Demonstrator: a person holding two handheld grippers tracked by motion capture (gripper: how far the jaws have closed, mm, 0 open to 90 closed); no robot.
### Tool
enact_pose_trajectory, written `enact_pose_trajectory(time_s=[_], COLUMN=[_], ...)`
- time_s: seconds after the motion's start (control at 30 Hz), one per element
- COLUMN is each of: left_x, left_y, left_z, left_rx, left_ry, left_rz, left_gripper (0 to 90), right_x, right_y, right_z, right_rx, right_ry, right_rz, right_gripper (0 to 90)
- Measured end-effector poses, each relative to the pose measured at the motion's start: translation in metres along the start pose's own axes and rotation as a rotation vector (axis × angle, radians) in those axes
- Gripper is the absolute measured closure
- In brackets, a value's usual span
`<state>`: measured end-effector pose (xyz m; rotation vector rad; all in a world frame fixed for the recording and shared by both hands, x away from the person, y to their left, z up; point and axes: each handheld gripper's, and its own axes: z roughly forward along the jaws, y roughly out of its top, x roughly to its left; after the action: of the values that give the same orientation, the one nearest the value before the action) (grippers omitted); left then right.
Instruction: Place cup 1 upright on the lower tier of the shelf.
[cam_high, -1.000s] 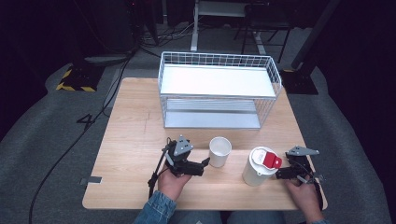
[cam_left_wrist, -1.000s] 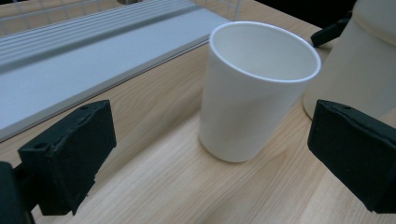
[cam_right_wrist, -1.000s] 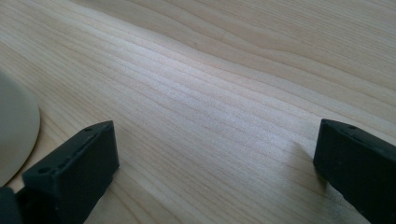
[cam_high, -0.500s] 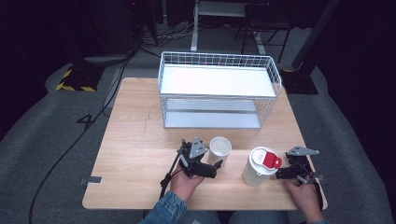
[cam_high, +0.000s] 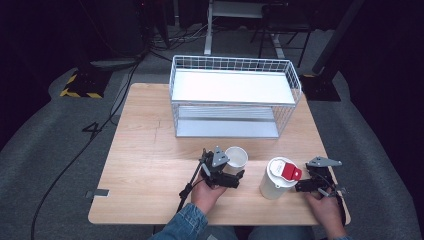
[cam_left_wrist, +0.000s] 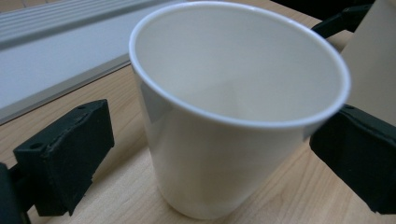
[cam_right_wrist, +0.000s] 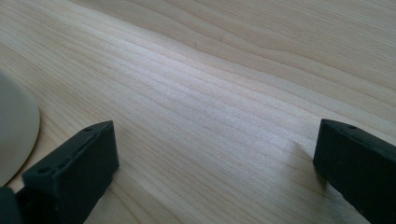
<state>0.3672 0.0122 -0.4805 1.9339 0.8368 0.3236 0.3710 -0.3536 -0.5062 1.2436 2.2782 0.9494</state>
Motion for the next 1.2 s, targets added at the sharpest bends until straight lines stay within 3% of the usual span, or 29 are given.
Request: enact_pose_trajectory(time_s=[0.1,0.4,0.5,0.53,0.63,1.03,1.2], left_x=[0.001,-0.001,-0.001,-0.001,-0.002,-0.003,-0.005], left_y=[-0.001,-0.004,-0.005,-0.006,-0.007,-0.007,-0.006], left_z=[0.007,0.016,0.018,0.018,0.017,0.016,0.014], left_rx=[0.009,0.044,0.047,0.053,0.053,0.039,0.039], left_ry=[-0.012,-0.012,-0.007,-0.001,0.016,0.019,0.020], left_rz=[-0.012,0.026,0.033,0.047,0.063,0.051,0.081], left_gripper=[0.6,5.0,8.4,15.3,21.9,22.5,22.7], right_x=[0.000,0.000,0.000,0.000,0.000,0.000,0.000], right_y=[0.000,0.000,0.000,0.000,0.000,0.000,0.000], right_z=[0.000,0.000,0.000,0.000,0.000,0.000,0.000], right_rx=[0.000,0.000,0.000,0.000,0.000,0.000,0.000], right_ry=[0.000,0.002,0.000,0.001,0.001,0.000,0.000], right_rz=[0.000,0.000,0.000,0.000,0.000,0.000,0.000], right_gripper=[0.1,0.2,0.2,0.2,0.1,0.2,0.2])
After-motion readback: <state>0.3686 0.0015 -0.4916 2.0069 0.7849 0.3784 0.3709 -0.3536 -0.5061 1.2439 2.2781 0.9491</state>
